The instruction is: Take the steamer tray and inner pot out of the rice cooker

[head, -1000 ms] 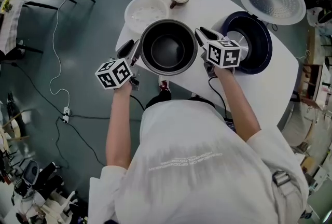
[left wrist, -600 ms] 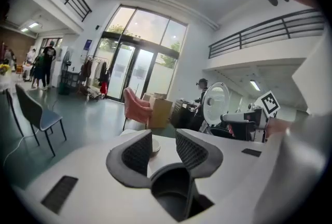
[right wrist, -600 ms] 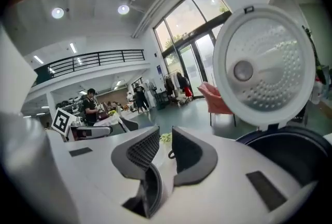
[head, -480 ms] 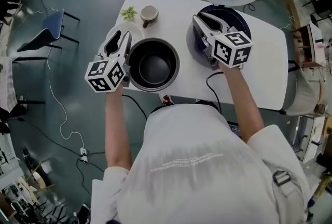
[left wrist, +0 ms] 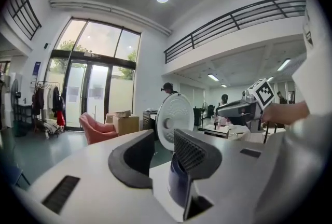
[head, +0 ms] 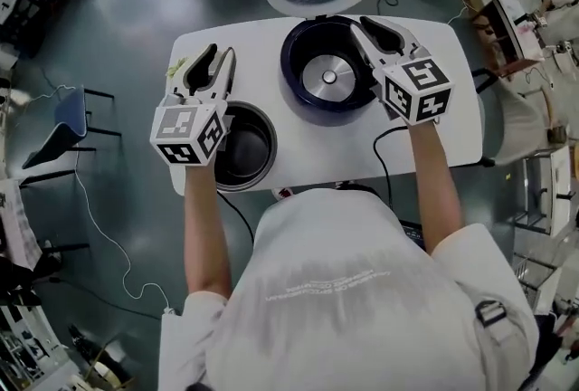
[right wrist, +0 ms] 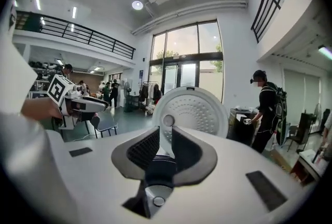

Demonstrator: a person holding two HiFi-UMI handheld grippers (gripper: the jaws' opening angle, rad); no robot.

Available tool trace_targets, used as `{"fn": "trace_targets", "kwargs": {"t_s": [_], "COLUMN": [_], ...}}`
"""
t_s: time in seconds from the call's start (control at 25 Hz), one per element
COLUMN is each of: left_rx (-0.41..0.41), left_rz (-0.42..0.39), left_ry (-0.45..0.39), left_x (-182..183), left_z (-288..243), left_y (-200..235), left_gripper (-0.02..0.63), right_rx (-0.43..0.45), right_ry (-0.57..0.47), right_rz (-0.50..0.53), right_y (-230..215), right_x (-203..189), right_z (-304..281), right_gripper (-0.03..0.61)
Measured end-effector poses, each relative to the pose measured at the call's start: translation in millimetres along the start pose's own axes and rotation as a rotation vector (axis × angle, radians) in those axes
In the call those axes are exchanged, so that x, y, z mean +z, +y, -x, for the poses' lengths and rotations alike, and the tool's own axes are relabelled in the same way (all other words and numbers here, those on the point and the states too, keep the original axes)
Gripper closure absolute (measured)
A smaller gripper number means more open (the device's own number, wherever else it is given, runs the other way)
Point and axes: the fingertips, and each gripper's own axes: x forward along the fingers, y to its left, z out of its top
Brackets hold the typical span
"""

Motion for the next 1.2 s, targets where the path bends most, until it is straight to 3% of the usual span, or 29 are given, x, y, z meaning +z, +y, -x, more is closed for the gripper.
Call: {"fn": "trace_targets", "kwargs": {"t_s": [0.36,0.52,0.96,1.2], "left_rx": [-0.129,-0.149,-0.189,-0.173], "left_rz": [-0.139,-0.176,-0.196,-0.220], "left_ry": [-0.039,-0.066,-0.126,-0.116], "left_x": [47.7,63.9,85.0,79.4], "left_z": [-49.4,-63.5,-84.2,-87.3], "left_y": [-76.9,-98.1,-134.2,-138.8], "left_gripper": [0.511,0.529,0.581,0.598], "right_rx": [-0.129,-0.154,-0.190,-0.181], "right_ry": [-0.065,-0.088,-0.103,-0.101], "right_rz": [0.021,0.028,0.069,0.067], "right_y": [-63.3,-81.4,-109.0,-115.5], "right_x": [16.9,21.2,25.5,23.6], "right_z": [61.3,77.4,105.1,107.7], "right_gripper": [0.503,0.513,0.541,0.552]}}
